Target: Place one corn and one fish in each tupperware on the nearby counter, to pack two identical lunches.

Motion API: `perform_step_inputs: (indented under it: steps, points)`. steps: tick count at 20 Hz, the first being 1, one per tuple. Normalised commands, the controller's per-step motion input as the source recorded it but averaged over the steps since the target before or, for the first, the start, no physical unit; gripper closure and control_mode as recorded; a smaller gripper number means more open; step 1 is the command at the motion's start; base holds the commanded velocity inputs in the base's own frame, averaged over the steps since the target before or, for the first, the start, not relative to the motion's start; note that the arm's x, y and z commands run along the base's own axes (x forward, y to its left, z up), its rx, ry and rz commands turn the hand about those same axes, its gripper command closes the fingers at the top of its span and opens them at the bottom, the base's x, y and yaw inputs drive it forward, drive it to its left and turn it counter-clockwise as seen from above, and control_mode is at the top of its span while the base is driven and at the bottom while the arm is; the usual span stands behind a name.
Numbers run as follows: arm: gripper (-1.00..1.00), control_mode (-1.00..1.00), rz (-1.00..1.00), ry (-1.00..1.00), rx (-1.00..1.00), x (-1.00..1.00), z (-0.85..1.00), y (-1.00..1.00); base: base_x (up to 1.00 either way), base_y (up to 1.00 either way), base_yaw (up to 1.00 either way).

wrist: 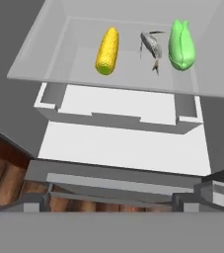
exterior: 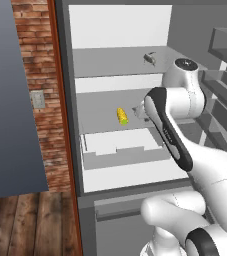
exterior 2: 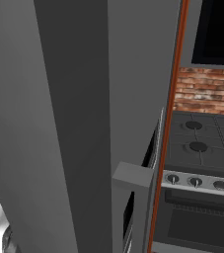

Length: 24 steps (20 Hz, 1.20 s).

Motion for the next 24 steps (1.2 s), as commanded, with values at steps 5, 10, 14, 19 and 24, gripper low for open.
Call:
perform_step_inputs:
  steps: [5, 10, 14, 19, 24]
  points:
    - [-1.00, -1.00, 0.00, -0.02, 0.00, 0.00, 0.00, -0.12, 0.00, 0.00, 0.00]
    - [-1.00, -1.00, 0.00, -0.05, -0.01, 0.00, 0.00, -0.08, 0.00, 0.00, 0.00]
    - [-1.00, -1.00, 0.00, -0.17, -0.01, 0.00, 0.19, 0.00, 0.00, 0.00, 0.00]
    - [-1.00, -1.00, 0.00, -0.20, 0.00, 0.00, 0.42, 0.00, 0.00, 0.00, 0.00]
    - [-1.00, -1.00, 0.00, -0.16, 0.01, 0.00, 0.67, 0.00, 0.00, 0.00, 0.00]
